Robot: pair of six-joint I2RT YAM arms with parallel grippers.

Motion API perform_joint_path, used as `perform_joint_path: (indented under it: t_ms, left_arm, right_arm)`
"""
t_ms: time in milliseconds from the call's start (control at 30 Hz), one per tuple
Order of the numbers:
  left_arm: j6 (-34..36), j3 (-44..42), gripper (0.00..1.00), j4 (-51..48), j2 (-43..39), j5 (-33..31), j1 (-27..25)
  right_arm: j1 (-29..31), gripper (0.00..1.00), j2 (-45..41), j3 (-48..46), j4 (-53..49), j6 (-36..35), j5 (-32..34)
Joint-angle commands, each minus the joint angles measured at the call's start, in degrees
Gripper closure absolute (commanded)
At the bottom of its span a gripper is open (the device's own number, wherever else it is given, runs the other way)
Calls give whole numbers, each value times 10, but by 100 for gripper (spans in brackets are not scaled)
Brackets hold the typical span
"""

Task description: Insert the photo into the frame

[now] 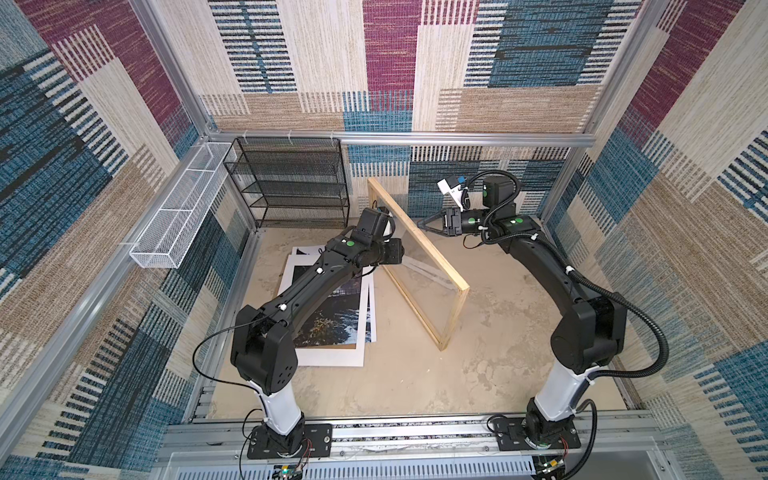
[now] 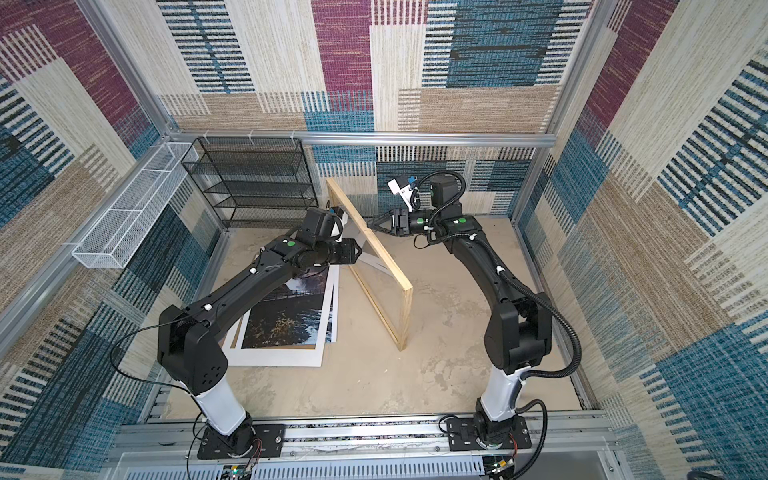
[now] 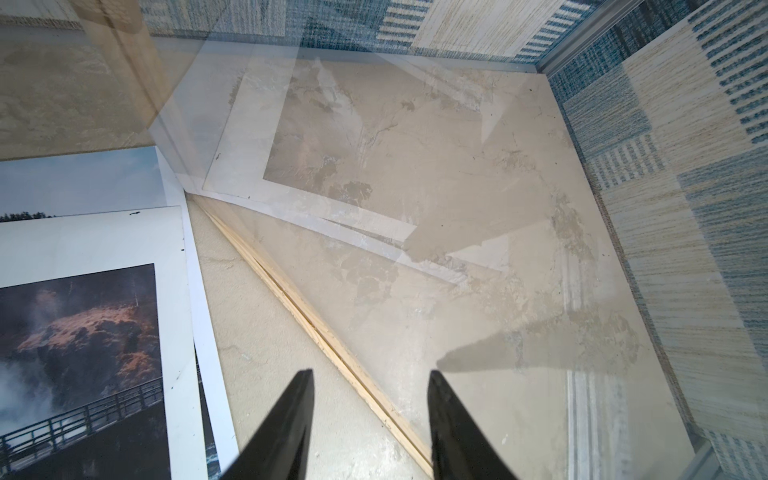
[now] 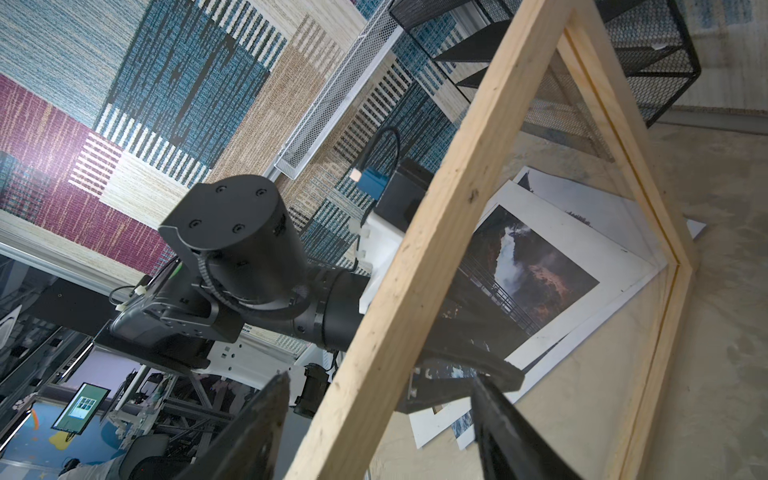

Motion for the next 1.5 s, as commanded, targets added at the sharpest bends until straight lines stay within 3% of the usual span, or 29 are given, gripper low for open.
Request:
perform_joint_path:
  t_ms: [0,433,967,1300,1400,1467]
  left_arm:
    - [11,-10,52,-11,-24,-39,1]
    - [13,-41,52,15,-103,-41,0]
    - [17,-46,52,13,-106,-42,0]
    - [19,-53,51,9,-101,-50,0]
    - [19,-55,52,10,-101,-51,1]
    - [19,-54,51,10,-102,-49,1]
  right_arm:
    - [7,29,1,7,-2,-13,-14]
    - [23,30,7,11,-10,-21,-8]
    - [42,31,26,32,7,1,-35]
    - [42,54,26,49,4,11,-24]
    - [42,53,25,49,-4,5,-17]
    - [42,45,25,50,-18,-6,-7]
